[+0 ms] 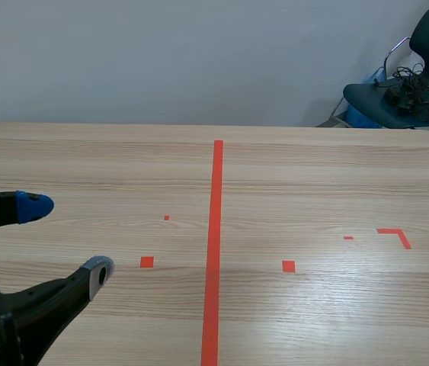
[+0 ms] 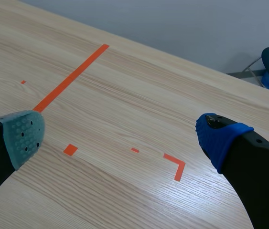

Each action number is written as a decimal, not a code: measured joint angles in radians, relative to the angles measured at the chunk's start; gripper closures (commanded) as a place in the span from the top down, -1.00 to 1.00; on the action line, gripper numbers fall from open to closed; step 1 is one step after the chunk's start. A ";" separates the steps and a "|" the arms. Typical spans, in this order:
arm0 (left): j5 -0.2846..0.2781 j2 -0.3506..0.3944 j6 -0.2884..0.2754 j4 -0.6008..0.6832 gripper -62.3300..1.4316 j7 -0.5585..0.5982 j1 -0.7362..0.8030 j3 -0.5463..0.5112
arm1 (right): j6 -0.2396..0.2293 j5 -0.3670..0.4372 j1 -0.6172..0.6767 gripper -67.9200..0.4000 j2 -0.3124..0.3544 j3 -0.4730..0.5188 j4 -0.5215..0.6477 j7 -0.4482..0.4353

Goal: Do the leaf sorting experiment

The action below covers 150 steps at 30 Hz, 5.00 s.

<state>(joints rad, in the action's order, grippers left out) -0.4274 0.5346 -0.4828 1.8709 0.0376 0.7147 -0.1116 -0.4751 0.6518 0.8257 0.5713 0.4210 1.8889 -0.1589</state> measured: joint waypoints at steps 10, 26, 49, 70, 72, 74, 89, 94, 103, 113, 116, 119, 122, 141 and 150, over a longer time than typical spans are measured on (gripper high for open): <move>0.000 0.000 0.000 0.000 1.00 0.000 0.000 0.000 | 0.000 0.000 -0.002 1.00 0.000 0.000 -0.002 -0.027; 0.000 0.000 0.000 0.000 1.00 0.000 0.000 0.000 | 0.000 0.000 -0.002 1.00 0.000 0.000 -0.002 -0.024; 0.005 0.000 0.000 0.000 1.00 0.000 0.000 0.000 | 0.000 0.000 -0.002 1.00 0.000 0.000 -0.002 -0.016; 0.005 0.000 0.000 0.000 1.00 0.000 0.000 0.000 | 0.000 0.000 -0.002 1.00 0.000 0.000 -0.002 -0.016; 0.005 0.000 0.000 0.000 1.00 0.000 0.000 0.000 | 0.000 0.000 -0.002 1.00 0.000 0.000 -0.002 -0.016; 0.005 0.000 0.000 0.000 1.00 0.000 0.000 0.000 | 0.000 0.000 -0.002 1.00 0.000 0.000 -0.002 -0.016; 0.005 0.000 0.003 0.000 1.00 -0.002 -0.015 0.000 | 0.001 -0.161 -0.211 1.00 0.031 -0.345 -0.069 -0.016; 0.005 0.000 0.003 0.000 1.00 -0.003 -0.014 0.000 | 0.013 -0.261 -0.405 1.00 0.016 -0.591 -0.199 -0.065; 0.005 0.000 0.003 0.000 1.00 -0.002 -0.014 0.000 | 0.082 -0.409 -0.732 1.00 -0.150 -0.917 -0.541 -0.168; 0.008 0.000 0.003 0.000 1.00 -0.003 -0.014 0.000 | 0.195 -0.509 -0.948 1.00 -0.404 -1.159 -0.923 -0.234; 0.008 0.000 0.003 0.000 1.00 -0.003 -0.014 0.000 | 0.245 -0.506 -0.961 1.00 -0.439 -1.194 -0.953 -0.234; 0.008 0.000 0.003 0.000 1.00 -0.003 -0.014 0.000 | 0.251 -0.506 -0.958 0.69 -0.443 -1.200 -0.952 -0.238; 0.008 0.000 0.003 0.000 1.00 -0.002 -0.014 0.000 | 0.251 -0.506 -0.958 0.12 -0.423 -1.199 -0.945 -0.240; 0.008 0.000 0.003 0.000 1.00 0.000 -0.014 0.000 | 0.280 -0.352 -0.711 -0.76 -0.193 -0.859 -0.560 -0.295; 0.008 0.000 0.003 0.000 1.00 0.000 -0.014 0.000 | 0.282 -0.136 -0.520 -0.76 -0.129 -0.441 -0.499 -0.154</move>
<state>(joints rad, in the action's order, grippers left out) -0.4194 0.5343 -0.4797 1.8709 0.0376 0.7002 -0.1116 -0.1936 0.5159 0.3061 0.4423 -0.0196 1.3899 -0.3130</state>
